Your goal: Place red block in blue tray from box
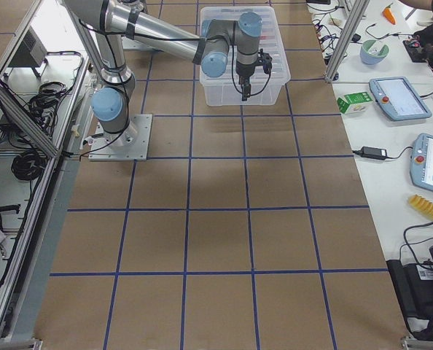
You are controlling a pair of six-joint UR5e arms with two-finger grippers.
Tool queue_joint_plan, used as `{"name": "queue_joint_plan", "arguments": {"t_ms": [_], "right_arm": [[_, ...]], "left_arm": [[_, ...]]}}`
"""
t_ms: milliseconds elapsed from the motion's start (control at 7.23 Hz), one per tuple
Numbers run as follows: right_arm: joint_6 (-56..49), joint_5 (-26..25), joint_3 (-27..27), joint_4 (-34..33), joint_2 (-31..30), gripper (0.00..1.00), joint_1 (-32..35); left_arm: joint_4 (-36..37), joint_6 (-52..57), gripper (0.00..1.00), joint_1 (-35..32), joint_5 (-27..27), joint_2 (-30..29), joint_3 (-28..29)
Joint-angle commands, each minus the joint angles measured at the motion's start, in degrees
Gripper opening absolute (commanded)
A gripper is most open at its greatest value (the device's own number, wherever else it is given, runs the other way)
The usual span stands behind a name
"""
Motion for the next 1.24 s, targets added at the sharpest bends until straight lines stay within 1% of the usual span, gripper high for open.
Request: {"name": "queue_joint_plan", "arguments": {"t_ms": [0, 277, 415, 553, 691, 830, 1106], "right_arm": [[-0.35, -0.64, -1.71, 0.14, -0.1, 1.0, -0.28], [0.87, -0.29, -9.42, 10.37, -4.91, 1.0, 0.67], [5.14, -0.81, -13.02, 15.12, -7.02, 1.0, 2.86], [8.57, -0.99, -15.5, 17.52, -8.17, 1.0, 5.66], [10.96, -2.91, -15.96, 17.72, -8.1, 1.0, 7.87], [10.81, -3.79, -14.92, 17.37, -7.84, 1.0, 8.85], [10.46, -3.02, -14.12, 17.1, -7.92, 1.0, 8.86]], "left_arm": [[-0.02, -5.94, 1.0, -2.98, -0.1, 1.13, -1.0], [-0.54, -5.97, 1.0, -3.24, -0.1, 0.86, -1.09], [-1.34, -5.97, 1.0, -3.42, 0.07, 0.69, -1.53], [-1.52, -5.54, 1.0, -3.25, 1.64, 1.64, -1.36], [-1.35, -5.53, 1.0, -3.25, 2.09, 1.57, -1.36], [-1.34, -5.53, 1.0, -3.33, 2.09, 1.04, -1.53], [-1.34, -5.54, 1.0, -3.25, 2.09, 1.39, -1.53]]}}
